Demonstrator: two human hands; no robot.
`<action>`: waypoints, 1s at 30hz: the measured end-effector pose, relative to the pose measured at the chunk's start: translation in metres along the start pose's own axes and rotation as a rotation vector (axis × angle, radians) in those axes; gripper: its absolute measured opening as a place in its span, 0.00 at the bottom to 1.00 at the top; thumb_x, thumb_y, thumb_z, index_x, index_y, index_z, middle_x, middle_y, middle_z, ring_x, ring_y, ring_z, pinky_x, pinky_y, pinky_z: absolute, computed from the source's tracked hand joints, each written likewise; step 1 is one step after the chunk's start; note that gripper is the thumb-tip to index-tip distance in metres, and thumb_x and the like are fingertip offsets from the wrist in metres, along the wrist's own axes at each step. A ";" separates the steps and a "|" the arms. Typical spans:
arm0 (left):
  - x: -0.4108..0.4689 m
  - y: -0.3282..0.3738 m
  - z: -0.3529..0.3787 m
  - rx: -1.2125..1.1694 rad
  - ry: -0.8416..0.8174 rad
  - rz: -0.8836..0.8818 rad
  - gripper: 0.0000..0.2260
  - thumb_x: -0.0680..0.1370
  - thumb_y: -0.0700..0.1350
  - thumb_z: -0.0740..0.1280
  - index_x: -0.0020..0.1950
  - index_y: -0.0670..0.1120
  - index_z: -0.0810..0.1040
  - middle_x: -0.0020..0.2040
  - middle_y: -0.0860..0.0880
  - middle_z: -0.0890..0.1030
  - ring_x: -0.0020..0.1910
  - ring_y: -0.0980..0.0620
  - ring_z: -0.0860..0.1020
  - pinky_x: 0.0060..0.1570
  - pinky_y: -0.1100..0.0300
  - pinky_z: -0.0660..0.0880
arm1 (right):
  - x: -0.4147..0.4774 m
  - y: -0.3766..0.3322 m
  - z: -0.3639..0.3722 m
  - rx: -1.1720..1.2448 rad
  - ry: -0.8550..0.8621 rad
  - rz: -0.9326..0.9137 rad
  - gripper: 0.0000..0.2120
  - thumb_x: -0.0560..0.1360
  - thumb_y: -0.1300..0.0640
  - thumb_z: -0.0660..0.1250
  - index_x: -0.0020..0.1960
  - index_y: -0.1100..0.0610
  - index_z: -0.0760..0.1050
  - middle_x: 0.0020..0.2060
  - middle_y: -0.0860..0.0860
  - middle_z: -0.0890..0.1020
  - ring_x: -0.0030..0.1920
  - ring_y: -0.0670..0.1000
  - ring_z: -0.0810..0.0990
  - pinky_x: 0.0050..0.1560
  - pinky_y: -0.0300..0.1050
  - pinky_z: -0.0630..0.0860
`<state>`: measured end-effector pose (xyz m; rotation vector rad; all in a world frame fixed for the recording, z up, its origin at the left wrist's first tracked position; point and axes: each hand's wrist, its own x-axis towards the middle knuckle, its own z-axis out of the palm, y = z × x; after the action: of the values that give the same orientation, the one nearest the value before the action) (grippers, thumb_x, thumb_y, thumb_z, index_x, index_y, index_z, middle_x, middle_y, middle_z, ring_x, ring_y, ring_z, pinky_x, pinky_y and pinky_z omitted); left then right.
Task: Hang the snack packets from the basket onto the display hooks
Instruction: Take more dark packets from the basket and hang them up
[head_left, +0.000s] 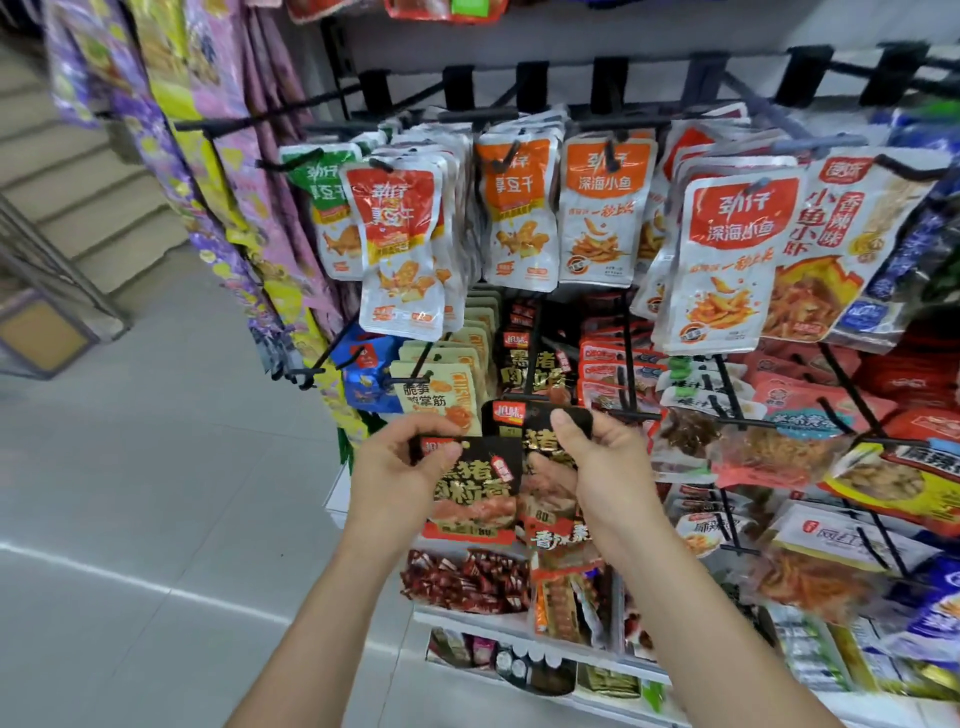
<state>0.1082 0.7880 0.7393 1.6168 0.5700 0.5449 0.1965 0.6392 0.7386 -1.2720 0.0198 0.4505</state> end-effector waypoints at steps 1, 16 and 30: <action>-0.001 0.003 -0.001 0.021 -0.058 0.018 0.14 0.74 0.29 0.68 0.42 0.49 0.83 0.47 0.50 0.82 0.44 0.58 0.81 0.35 0.64 0.79 | 0.004 0.000 0.006 -0.021 0.009 -0.009 0.05 0.78 0.61 0.66 0.47 0.61 0.80 0.46 0.53 0.82 0.44 0.46 0.81 0.45 0.44 0.83; 0.013 0.008 0.033 0.606 -0.341 0.142 0.25 0.79 0.38 0.65 0.74 0.54 0.67 0.66 0.47 0.76 0.51 0.45 0.80 0.49 0.54 0.77 | 0.024 0.008 0.016 -0.065 0.190 -0.042 0.03 0.78 0.58 0.68 0.45 0.53 0.77 0.45 0.53 0.82 0.47 0.59 0.84 0.28 0.39 0.77; 0.029 -0.003 0.048 0.560 -0.322 0.144 0.26 0.78 0.34 0.63 0.73 0.55 0.67 0.63 0.50 0.78 0.49 0.45 0.79 0.41 0.67 0.71 | 0.006 0.007 -0.009 -0.582 0.067 -0.312 0.14 0.78 0.63 0.62 0.52 0.43 0.68 0.47 0.48 0.80 0.47 0.49 0.80 0.48 0.46 0.77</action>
<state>0.1610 0.7710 0.7315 2.2375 0.3810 0.2224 0.2011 0.6346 0.7277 -1.8261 -0.2673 0.1406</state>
